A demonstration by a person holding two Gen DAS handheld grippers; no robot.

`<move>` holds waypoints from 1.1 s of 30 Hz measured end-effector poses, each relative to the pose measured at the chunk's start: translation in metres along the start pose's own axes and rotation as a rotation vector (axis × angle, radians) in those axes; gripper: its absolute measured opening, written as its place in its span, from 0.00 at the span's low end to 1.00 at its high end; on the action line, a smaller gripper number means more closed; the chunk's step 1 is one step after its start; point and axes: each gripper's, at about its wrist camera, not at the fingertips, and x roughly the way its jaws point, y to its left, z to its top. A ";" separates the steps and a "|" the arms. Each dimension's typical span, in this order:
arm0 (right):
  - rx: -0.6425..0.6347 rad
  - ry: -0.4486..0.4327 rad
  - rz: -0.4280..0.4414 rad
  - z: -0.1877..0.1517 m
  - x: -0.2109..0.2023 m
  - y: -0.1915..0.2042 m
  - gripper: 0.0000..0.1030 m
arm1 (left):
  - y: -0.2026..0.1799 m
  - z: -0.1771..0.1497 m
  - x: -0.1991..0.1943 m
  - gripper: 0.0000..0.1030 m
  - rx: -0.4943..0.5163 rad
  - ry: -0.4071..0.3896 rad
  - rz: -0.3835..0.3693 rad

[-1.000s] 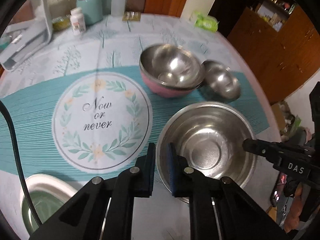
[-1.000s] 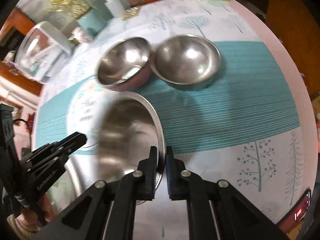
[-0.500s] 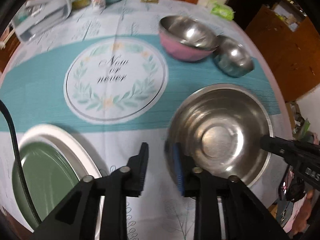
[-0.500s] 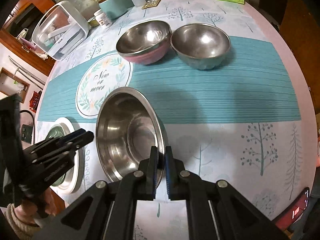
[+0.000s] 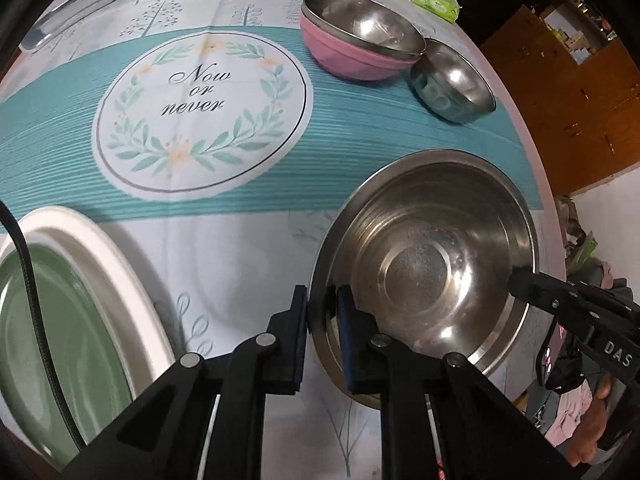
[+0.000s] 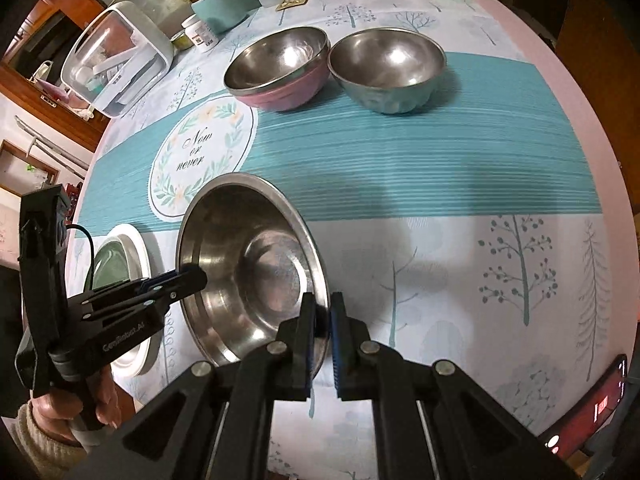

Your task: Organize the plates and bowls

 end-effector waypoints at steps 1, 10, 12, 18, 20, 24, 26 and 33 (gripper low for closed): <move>0.001 0.006 0.003 -0.001 0.000 0.000 0.07 | 0.000 -0.002 -0.003 0.11 0.003 0.002 0.002; -0.005 0.104 0.055 -0.021 0.024 0.009 0.07 | 0.011 -0.035 -0.019 0.12 0.003 0.072 0.035; -0.015 0.118 0.056 -0.025 0.031 0.012 0.08 | 0.015 -0.041 -0.017 0.12 0.000 0.077 0.045; -0.051 0.121 0.051 -0.027 0.036 0.022 0.09 | 0.016 -0.048 -0.014 0.25 0.020 0.068 0.126; -0.046 0.123 0.053 -0.026 0.037 0.022 0.09 | 0.017 -0.048 -0.017 0.40 0.023 0.049 0.148; -0.032 0.120 0.064 -0.025 0.037 0.018 0.24 | 0.019 -0.046 -0.029 0.60 0.017 0.004 0.179; -0.036 0.103 0.057 -0.025 0.033 0.017 0.32 | 0.019 -0.042 -0.033 0.61 0.015 -0.008 0.183; -0.032 0.065 0.058 -0.014 0.019 0.011 0.32 | 0.019 -0.019 -0.048 0.68 -0.004 -0.054 0.174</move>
